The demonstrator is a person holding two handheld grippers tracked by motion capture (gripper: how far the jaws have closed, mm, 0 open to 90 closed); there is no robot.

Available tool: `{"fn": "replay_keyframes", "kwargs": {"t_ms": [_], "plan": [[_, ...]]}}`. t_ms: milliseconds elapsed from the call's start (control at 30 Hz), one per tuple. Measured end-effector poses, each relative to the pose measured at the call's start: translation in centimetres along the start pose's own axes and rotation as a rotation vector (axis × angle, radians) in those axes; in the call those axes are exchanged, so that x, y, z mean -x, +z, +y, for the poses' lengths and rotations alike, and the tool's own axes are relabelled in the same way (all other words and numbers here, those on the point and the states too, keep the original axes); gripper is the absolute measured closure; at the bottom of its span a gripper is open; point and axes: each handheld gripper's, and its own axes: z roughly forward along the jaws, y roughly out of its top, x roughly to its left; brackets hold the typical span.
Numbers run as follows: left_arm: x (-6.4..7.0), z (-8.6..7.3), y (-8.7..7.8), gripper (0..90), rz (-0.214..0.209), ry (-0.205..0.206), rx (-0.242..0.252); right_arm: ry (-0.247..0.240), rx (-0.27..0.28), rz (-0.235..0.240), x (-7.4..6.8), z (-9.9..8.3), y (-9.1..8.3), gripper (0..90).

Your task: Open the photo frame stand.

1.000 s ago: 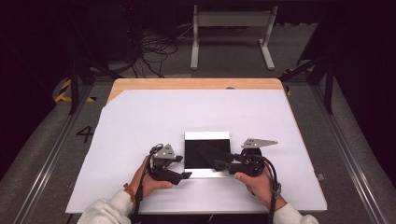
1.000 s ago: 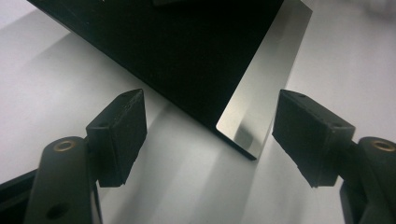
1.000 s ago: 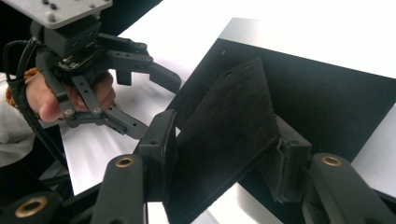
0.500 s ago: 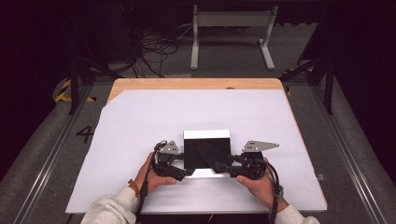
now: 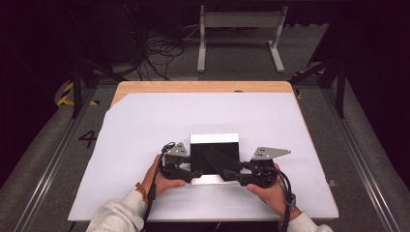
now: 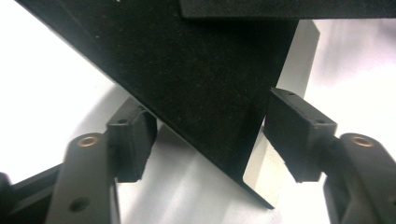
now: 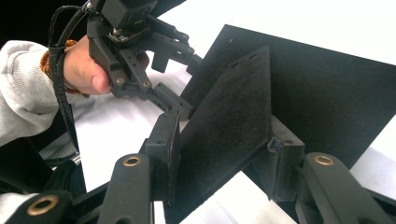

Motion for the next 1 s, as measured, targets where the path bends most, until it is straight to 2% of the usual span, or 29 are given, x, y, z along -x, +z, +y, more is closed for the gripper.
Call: {"fn": "replay_keyframes", "kwargs": {"t_ms": [100,200,300,467,1000], "plan": [[0.0,0.1,-0.2,42.1,0.015,0.014,0.002,-0.018,0.006,-0.005,-0.1,0.1,-0.1,56.0],[0.1,0.2,-0.2,42.5,0.023,0.021,0.003,-0.001,0.014,0.005,0.0,0.1,-0.1,57.4],[0.1,0.4,-0.5,44.8,0.037,0.038,0.008,-0.005,0.017,0.003,0.1,0.1,-0.2,59.6],[0.1,0.8,-0.8,50.5,0.082,0.058,0.033,-0.012,0.022,-0.009,0.2,0.3,-0.3,63.4],[0.1,1.4,-1.1,55.7,0.160,0.107,0.054,-0.018,0.019,-0.026,0.4,0.2,-0.2,68.5]]}}
